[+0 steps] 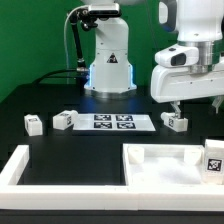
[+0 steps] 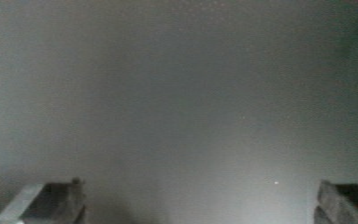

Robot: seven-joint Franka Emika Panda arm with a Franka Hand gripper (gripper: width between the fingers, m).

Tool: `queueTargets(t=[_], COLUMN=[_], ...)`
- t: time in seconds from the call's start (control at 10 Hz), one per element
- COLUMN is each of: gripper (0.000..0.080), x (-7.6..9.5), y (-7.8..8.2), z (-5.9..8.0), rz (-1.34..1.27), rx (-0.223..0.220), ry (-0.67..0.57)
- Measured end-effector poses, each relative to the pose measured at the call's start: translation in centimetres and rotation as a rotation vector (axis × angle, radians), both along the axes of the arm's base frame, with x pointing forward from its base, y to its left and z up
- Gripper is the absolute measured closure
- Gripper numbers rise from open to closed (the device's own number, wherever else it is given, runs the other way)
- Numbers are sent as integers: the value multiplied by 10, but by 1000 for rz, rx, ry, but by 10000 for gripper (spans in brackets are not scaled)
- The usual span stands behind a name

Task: Assemble square table

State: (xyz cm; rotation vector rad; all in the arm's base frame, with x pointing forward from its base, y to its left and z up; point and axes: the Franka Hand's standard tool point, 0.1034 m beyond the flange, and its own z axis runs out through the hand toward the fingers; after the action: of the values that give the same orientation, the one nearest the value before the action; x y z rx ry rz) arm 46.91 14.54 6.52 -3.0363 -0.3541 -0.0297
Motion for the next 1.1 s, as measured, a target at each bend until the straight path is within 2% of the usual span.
queueTargets(t=[0.2, 0.3, 0.4, 0.5, 0.6, 0.8, 0.9, 1.0, 1.1], gripper=[150, 150, 150, 150, 150, 150, 150, 150, 150], x=[-8, -26, -45, -51, -47, -47, -54, -60, -68], y=[-1, -2, 1, 2, 4, 5, 4, 5, 5], z=[-4, -13, -18, -17, -18, -18, -18, -22, -33], rz=[42, 41, 62, 90, 87, 79, 85, 59, 47], rx=[-2, -13, -44, -84, -110, -127, -140, -173, -221], ry=[45, 123, 259, 392, 450, 551, 632, 726, 825])
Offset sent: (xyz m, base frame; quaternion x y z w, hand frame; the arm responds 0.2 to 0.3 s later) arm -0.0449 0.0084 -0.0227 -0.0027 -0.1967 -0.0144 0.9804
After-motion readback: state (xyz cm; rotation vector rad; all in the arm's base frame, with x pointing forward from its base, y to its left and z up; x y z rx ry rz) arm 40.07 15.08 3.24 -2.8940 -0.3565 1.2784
